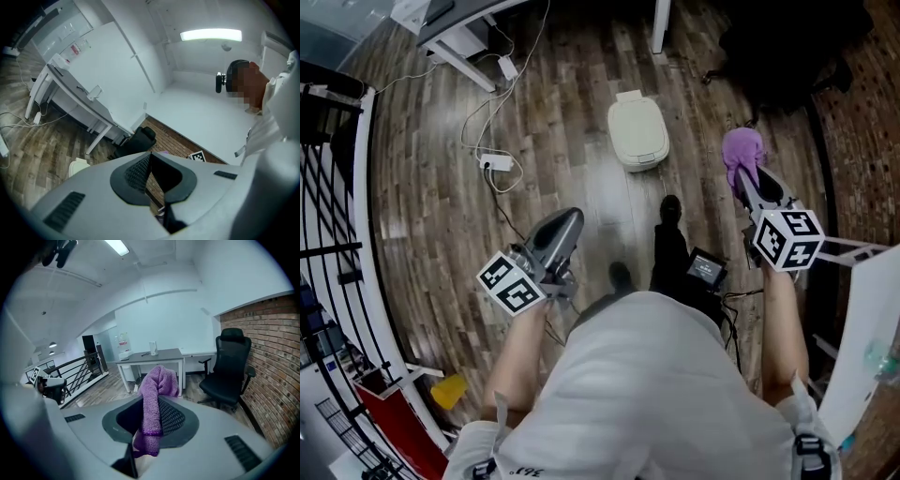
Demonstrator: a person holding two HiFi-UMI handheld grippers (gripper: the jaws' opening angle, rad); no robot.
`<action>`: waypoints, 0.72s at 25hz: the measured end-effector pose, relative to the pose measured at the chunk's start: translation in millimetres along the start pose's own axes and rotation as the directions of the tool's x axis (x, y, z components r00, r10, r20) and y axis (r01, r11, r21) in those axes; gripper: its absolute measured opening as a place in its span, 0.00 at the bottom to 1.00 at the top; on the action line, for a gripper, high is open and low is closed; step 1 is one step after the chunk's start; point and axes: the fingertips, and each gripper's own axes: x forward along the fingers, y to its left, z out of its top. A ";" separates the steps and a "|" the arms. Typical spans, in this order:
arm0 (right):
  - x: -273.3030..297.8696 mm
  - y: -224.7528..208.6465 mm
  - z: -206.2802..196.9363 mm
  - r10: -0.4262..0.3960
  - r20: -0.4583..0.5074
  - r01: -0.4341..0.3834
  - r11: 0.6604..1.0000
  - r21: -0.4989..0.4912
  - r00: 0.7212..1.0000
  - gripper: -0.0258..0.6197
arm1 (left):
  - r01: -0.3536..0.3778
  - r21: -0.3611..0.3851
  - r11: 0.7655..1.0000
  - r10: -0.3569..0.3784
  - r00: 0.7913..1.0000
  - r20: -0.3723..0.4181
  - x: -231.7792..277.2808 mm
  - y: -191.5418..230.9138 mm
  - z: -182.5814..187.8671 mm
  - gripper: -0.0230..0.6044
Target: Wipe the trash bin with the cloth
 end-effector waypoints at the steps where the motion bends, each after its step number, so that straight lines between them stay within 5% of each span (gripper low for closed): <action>1: 15.3 -7.9 4.1 0.019 -0.006 -0.019 1.000 0.000 1.000 0.16 | -0.015 0.002 1.000 0.015 1.000 0.006 12.5 5.6 5.8 0.04; 10: 144.0 -84.2 52.5 0.153 -0.101 -0.155 0.988 -0.021 0.983 0.16 | -0.172 0.027 0.985 0.173 0.984 -0.048 129.7 61.6 29.7 0.04; 18: 236.1 -112.4 27.9 0.180 -0.218 -0.196 0.979 -0.052 0.959 0.16 | -0.223 -0.028 0.974 0.218 0.969 -0.116 181.1 114.2 5.2 0.04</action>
